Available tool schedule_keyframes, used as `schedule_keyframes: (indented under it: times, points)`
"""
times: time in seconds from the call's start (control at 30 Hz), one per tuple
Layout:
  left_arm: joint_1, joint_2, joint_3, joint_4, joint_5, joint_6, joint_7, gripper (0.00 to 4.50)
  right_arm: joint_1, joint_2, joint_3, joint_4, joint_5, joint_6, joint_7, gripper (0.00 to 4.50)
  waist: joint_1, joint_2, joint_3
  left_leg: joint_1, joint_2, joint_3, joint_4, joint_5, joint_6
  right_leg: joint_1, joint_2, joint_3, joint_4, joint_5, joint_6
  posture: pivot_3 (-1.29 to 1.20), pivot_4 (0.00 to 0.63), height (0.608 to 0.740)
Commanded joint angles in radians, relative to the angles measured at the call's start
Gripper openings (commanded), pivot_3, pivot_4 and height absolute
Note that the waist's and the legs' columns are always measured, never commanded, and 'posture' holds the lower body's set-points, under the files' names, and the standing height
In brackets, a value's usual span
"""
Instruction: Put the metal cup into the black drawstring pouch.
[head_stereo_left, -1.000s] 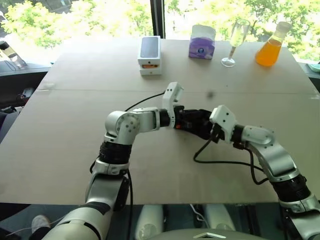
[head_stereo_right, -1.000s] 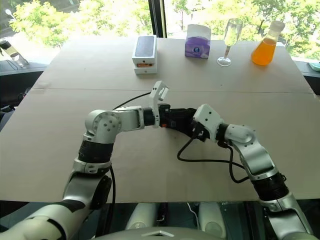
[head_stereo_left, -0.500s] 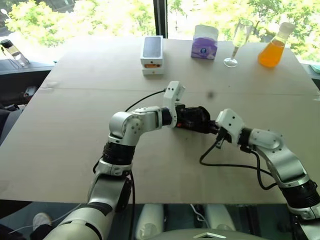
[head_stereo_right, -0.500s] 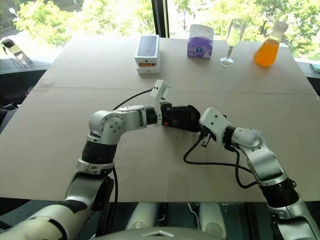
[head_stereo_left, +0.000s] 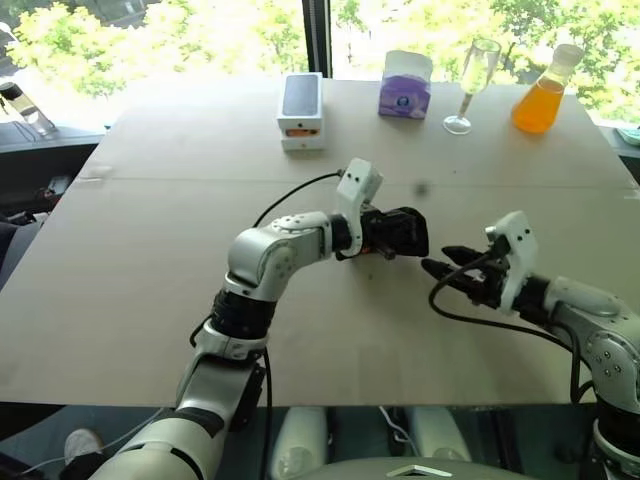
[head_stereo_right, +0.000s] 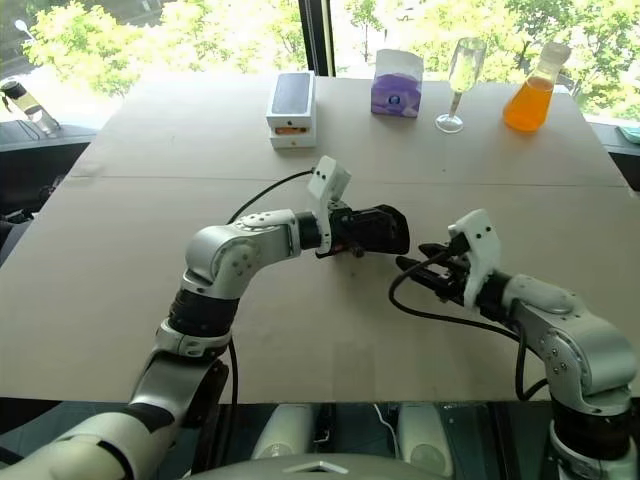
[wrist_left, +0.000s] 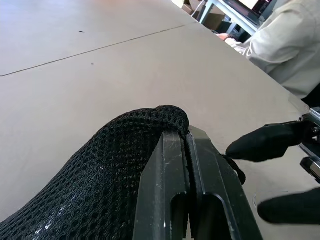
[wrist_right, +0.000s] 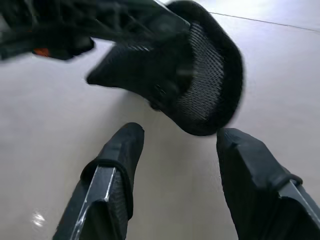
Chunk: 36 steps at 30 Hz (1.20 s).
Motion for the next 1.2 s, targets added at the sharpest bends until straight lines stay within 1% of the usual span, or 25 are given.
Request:
schedule_keyframes:
  times: [0.03,0.13,0.3,0.43,0.67,1.2]
  points:
    - [0.003,0.018,-0.024,-0.054,0.037,-0.057,-0.034,0.00,-0.072,0.080,-0.077,-0.028,0.105,0.115,-0.096,2.64,0.001,0.000,0.000,0.000,0.000,0.000,0.000,0.000,0.000,0.000,0.000,0.000,0.000,0.000,0.000,0.00,0.150,0.737]
    - [0.013,0.030,-0.042,-0.067,0.062,-0.077,-0.050,0.00,-0.118,0.089,-0.110,-0.027,0.159,0.187,-0.129,2.64,0.004,0.000,0.000,-0.001,0.000,0.000,0.000,0.000,0.000,0.000,0.000,0.000,0.000,0.000,0.000,0.00,0.150,0.737]
    - [0.030,0.032,-0.053,-0.085,0.086,-0.091,-0.061,0.00,-0.156,0.048,-0.101,-0.010,0.181,0.238,-0.158,2.64,0.001,0.000,0.000,-0.001,-0.001,0.000,0.000,0.000,0.000,0.000,0.000,0.000,-0.001,0.000,0.000,0.00,0.150,0.737]
    - [0.036,0.029,-0.056,-0.094,0.098,-0.096,-0.067,0.00,-0.168,0.018,-0.060,0.014,0.173,0.238,-0.166,2.64,0.001,0.000,0.000,-0.001,-0.001,0.000,0.000,0.000,0.000,0.000,0.000,0.000,-0.001,0.000,0.000,0.00,0.150,0.737]
    - [0.050,0.037,-0.076,-0.116,0.124,-0.110,-0.083,0.00,-0.187,0.013,-0.032,0.052,0.179,0.229,-0.177,2.64,0.001,0.000,0.000,-0.001,-0.001,0.000,0.000,-0.001,0.002,0.000,0.000,0.000,-0.001,0.000,0.000,0.00,0.150,0.737]
    - [0.067,0.037,-0.105,-0.157,0.169,-0.127,-0.098,0.00,-0.213,0.007,-0.037,0.092,0.230,0.272,-0.179,2.64,0.001,0.000,0.000,-0.001,0.000,0.000,0.000,-0.001,0.002,0.000,0.000,0.000,-0.001,0.000,0.000,0.00,0.150,0.737]
